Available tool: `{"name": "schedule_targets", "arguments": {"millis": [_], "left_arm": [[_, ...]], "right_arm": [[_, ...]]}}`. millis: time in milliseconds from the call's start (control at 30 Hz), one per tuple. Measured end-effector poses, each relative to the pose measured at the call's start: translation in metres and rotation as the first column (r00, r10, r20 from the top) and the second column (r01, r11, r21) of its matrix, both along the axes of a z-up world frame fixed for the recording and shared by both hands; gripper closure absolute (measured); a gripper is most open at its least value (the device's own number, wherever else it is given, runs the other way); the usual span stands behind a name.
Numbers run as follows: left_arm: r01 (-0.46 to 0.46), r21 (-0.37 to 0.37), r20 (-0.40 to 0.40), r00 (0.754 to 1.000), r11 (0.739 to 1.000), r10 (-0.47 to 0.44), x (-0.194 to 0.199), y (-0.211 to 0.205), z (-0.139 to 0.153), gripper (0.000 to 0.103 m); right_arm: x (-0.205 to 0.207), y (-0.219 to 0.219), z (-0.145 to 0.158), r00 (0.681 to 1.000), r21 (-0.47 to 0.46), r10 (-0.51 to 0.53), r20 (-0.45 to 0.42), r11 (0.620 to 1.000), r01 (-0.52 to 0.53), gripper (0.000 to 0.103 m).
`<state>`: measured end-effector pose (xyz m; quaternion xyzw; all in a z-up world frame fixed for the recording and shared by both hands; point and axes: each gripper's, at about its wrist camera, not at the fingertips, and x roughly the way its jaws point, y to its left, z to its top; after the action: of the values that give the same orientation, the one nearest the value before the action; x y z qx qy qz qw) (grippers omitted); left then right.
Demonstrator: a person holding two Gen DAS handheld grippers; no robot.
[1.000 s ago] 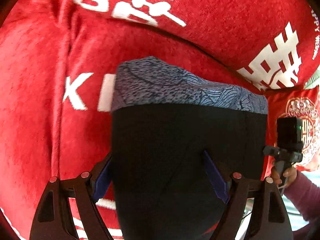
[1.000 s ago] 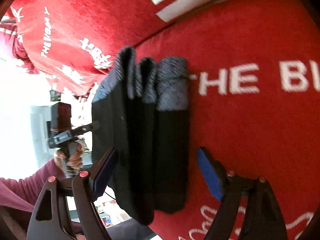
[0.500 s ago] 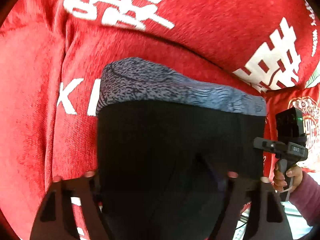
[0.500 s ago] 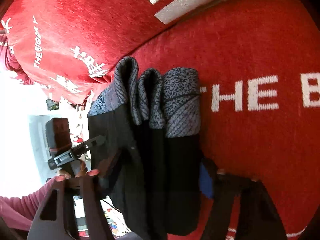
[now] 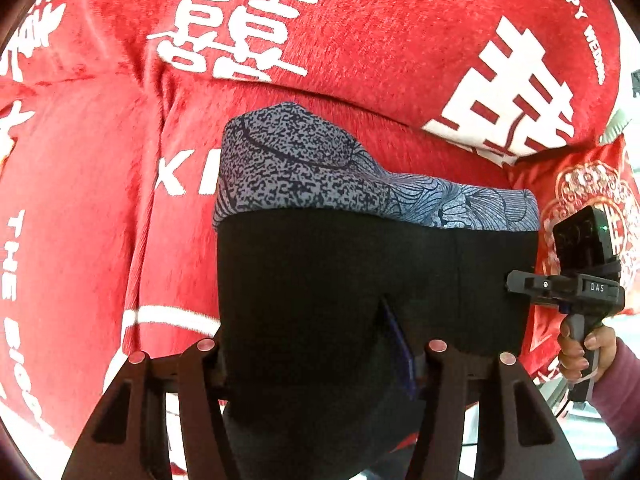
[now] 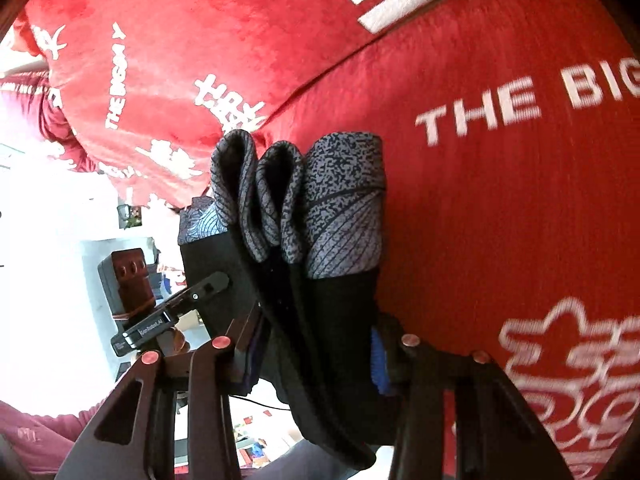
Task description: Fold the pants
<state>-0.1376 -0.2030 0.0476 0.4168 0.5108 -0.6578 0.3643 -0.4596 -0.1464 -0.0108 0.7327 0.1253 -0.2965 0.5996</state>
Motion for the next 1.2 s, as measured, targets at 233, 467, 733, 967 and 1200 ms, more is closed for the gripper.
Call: {"name": "schedule_targets", "arguments": {"millis": [233, 467, 733, 967, 1200], "left_arm": [[-0.003, 0.014, 0.036, 0.999, 1.0, 0.002, 0.019, 0.028, -0.003, 0.044], [-0.047, 0.024, 0.024, 0.999, 0.999, 0.046, 0.045, 0.035, -0.055, 0.026], [-0.036, -0.002, 0.09, 0.995, 0.999, 0.036, 0.051, 0.033, -0.054, 0.01], [-0.002, -0.082, 0.263, 0.964, 0.997, 0.023, 0.055, 0.057, -0.013, 0.01], [0.01, -0.125, 0.33, 0.943, 0.992, 0.033, 0.056, 0.087, 0.027, 0.01]], "right_arm": [[0.023, 0.029, -0.001, 1.0, 0.01, -0.003, 0.014, 1.0, 0.002, 0.058], [0.042, 0.035, -0.032, 0.994, 0.029, -0.019, -0.107, 0.999, 0.022, 0.05], [0.049, 0.041, -0.019, 0.953, 0.052, -0.073, -0.294, 0.994, 0.092, 0.029], [0.063, 0.073, 0.033, 0.863, 0.049, -0.067, -0.5, 0.993, 0.106, 0.022], [0.093, 0.104, 0.077, 0.797, 0.036, -0.09, -0.597, 0.99, 0.139, 0.022]]}}
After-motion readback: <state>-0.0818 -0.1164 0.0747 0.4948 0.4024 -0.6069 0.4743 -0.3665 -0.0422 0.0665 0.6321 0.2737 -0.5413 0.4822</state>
